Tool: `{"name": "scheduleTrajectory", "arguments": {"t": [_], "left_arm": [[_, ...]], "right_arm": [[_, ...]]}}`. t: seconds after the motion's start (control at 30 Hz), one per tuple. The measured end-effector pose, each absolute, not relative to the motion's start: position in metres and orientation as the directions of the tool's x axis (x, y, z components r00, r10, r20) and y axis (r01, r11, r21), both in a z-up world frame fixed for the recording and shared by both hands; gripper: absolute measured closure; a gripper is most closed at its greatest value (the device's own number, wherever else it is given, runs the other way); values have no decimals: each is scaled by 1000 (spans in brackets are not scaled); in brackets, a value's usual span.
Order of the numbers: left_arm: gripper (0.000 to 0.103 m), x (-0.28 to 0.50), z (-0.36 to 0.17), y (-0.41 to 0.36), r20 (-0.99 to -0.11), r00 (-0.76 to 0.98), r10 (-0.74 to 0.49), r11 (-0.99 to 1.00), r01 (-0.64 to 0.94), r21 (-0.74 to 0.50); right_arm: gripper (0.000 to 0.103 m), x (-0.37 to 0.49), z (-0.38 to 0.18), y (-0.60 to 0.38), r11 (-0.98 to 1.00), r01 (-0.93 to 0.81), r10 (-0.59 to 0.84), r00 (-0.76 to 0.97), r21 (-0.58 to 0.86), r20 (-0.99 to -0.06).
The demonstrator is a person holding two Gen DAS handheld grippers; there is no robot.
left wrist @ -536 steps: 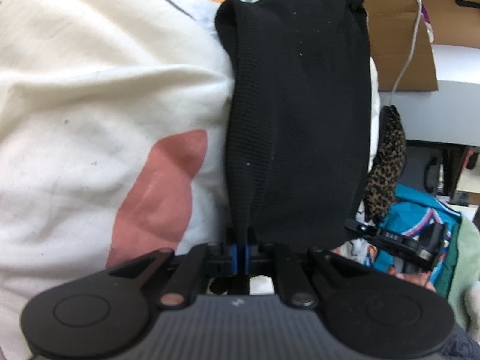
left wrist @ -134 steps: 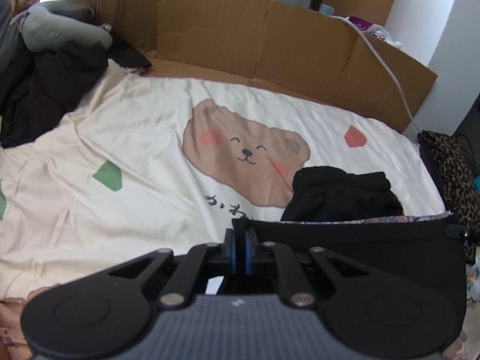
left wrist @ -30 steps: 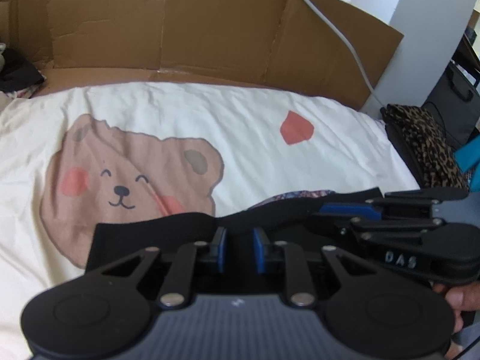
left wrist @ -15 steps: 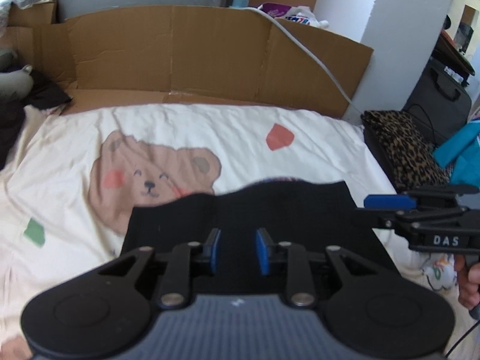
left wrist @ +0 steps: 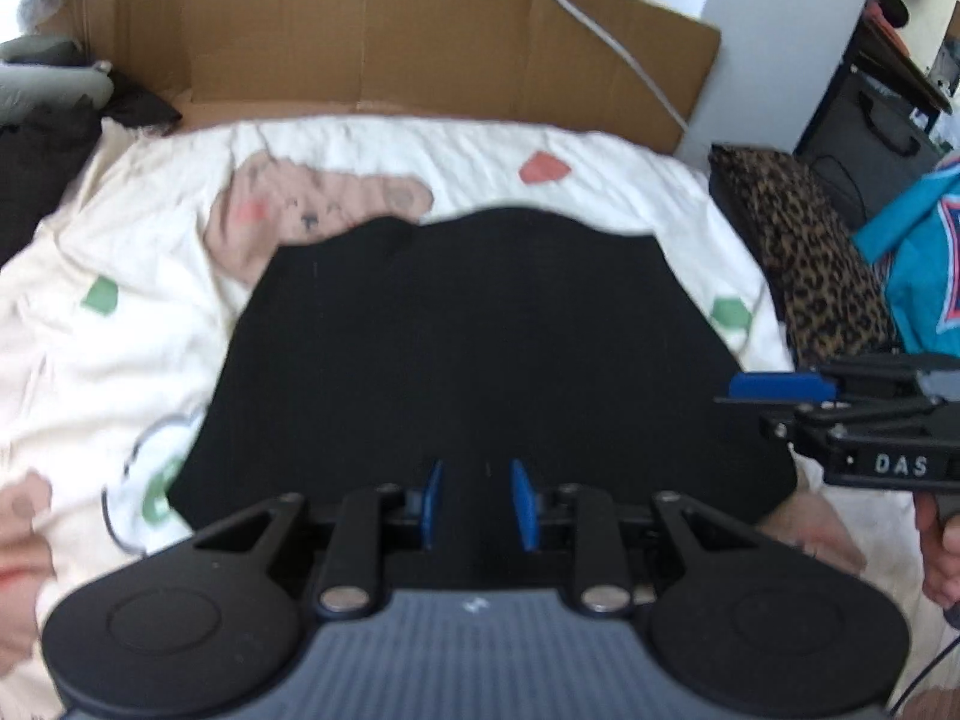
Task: Fold clothes
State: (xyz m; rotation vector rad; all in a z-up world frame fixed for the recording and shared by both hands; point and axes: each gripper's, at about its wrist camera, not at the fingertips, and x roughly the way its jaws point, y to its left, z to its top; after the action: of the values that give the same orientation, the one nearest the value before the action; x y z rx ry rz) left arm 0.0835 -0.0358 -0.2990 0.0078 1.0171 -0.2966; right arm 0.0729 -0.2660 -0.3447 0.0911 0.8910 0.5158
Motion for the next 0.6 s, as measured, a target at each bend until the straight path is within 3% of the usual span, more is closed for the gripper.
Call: {"name": "scheduleTrajectory", "arguments": {"t": [0.13, 0.27, 0.47, 0.6], "left_arm": [[75, 72, -320, -35, -862, 456, -222, 963, 243, -119], [76, 69, -335, -25, -882, 428, -197, 973, 198, -121], [85, 70, -336, -11, -896, 414, -163, 979, 180, -95], [85, 67, -331, 5, -909, 403, -110, 991, 116, -68]], "right_arm": [[60, 63, -361, -267, 888, -387, 428, 497, 248, -755], [66, 53, -376, -271, 904, -377, 379, 483, 203, -790], [68, 45, -384, -291, 925, -335, 333, 478, 182, -813], [73, 39, -387, -305, 942, -279, 306, 481, 188, -821]]}}
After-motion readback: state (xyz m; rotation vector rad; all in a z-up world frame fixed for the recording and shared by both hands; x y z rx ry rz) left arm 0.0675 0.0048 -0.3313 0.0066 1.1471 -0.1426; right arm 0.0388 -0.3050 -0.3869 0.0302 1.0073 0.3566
